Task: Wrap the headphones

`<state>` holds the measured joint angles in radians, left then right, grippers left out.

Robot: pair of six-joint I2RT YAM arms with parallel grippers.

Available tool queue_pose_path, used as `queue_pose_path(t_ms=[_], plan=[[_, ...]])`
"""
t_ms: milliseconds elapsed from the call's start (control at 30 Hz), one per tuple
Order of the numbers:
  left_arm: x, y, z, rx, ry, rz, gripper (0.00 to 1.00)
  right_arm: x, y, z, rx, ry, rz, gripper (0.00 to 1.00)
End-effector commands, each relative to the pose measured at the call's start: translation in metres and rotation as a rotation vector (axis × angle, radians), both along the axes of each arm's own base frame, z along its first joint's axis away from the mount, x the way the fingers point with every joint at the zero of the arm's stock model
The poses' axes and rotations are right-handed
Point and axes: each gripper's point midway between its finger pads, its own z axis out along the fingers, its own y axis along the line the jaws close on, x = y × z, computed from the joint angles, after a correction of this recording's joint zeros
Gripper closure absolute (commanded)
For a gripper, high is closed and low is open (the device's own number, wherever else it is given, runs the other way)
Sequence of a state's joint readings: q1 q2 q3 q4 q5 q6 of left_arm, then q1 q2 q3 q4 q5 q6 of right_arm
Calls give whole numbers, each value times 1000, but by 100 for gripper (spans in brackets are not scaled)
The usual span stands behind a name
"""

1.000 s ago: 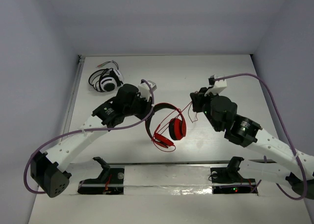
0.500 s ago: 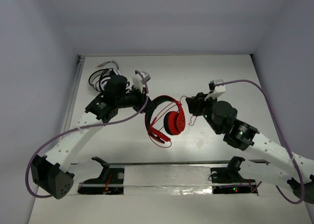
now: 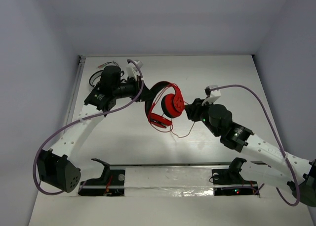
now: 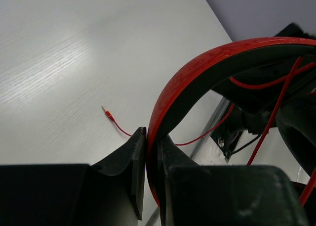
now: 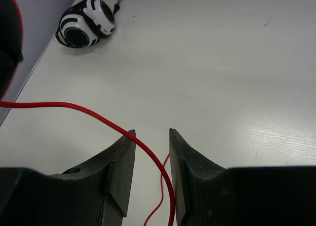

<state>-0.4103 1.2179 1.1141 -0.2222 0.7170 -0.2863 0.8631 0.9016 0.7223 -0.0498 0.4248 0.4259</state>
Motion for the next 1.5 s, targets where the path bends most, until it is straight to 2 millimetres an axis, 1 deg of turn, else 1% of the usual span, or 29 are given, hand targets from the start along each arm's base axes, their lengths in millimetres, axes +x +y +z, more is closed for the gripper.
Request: queue_pose_path(t_ms=[0, 33, 67, 100, 167, 233, 267, 300, 333, 367, 400, 433, 533, 633, 667, 833, 967, 1033, 1067, 1100, 1133, 1167, 1200, 1267, 1300, 1367, 1400, 1433, 1467], plan=[[11, -1, 66, -123, -119, 27, 100, -6, 17, 19, 113, -62, 95, 61], [15, 1, 74, -121, -137, 47, 100, -7, 21, 16, 114, -61, 114, 61], [16, 1, 77, -125, -139, 51, 100, -9, 25, 9, 108, -54, 137, 61], [17, 1, 79, -125, -141, 59, 100, -11, 34, 15, 137, -77, 180, 61], [20, 2, 85, -123, -150, 76, 100, -9, 41, 8, 138, -77, 201, 64], [23, 4, 92, -125, -158, 95, 100, -5, 47, 11, 153, -89, 202, 67], [24, 5, 96, -129, -166, 106, 100, -1, 53, 2, 139, -75, 211, 69], [24, 5, 100, -134, -169, 107, 100, 0, 59, 6, 152, -86, 227, 69], [24, 4, 108, -151, -172, 114, 100, 2, 62, 5, 156, -85, 231, 69], [24, 4, 113, -160, -179, 113, 100, 7, 69, -6, 142, -66, 235, 69], [23, 4, 116, -165, -180, 113, 100, 10, 73, -1, 162, -86, 234, 68], [23, 4, 123, -173, -191, 118, 100, 14, 75, -3, 160, -87, 223, 66], [24, 7, 131, -171, -194, 138, 100, 26, 75, -16, 134, -67, 177, 62], [23, 9, 139, -165, -198, 147, 100, 24, 75, -18, 147, -73, 179, 59], [22, 9, 143, -169, -203, 147, 100, 22, 74, -23, 142, -67, 183, 58], [20, 6, 149, -190, -189, 130, 100, 16, 81, -36, 130, -39, 234, 54], [21, 6, 151, -193, -187, 132, 100, 14, 84, -39, 130, -41, 256, 51], [22, 4, 150, -193, -183, 123, 100, 15, 82, -38, 132, -37, 241, 52], [21, 3, 150, -195, -177, 117, 100, 18, 78, -37, 131, -32, 214, 55], [20, 2, 150, -197, -174, 111, 100, 24, 67, -45, 100, -5, 144, 56], [23, 5, 149, -196, -169, 120, 100, 27, 63, -39, 106, 0, 109, 57], [23, 4, 147, -197, -162, 119, 100, 30, 57, -40, 96, 8, 71, 58], [22, 4, 147, -201, -162, 117, 100, 33, 44, -41, 81, 17, 7, 58], [24, 6, 147, -206, -155, 122, 100, 33, 35, -39, 83, 24, -38, 57], [25, 6, 147, -207, -154, 125, 100, 33, 27, -39, 75, 23, -70, 55], [28, 8, 148, -199, -157, 149, 100, 33, 18, -41, 65, 31, -106, 53], [30, 10, 147, -193, -157, 160, 100, 33, 10, -47, 35, 48, -143, 52], [32, 11, 147, -184, -162, 169, 100, 32, 6, -45, 34, 48, -157, 40], [34, 13, 146, -176, -162, 189, 100, 32, 3, -45, 29, 50, -168, 36]])
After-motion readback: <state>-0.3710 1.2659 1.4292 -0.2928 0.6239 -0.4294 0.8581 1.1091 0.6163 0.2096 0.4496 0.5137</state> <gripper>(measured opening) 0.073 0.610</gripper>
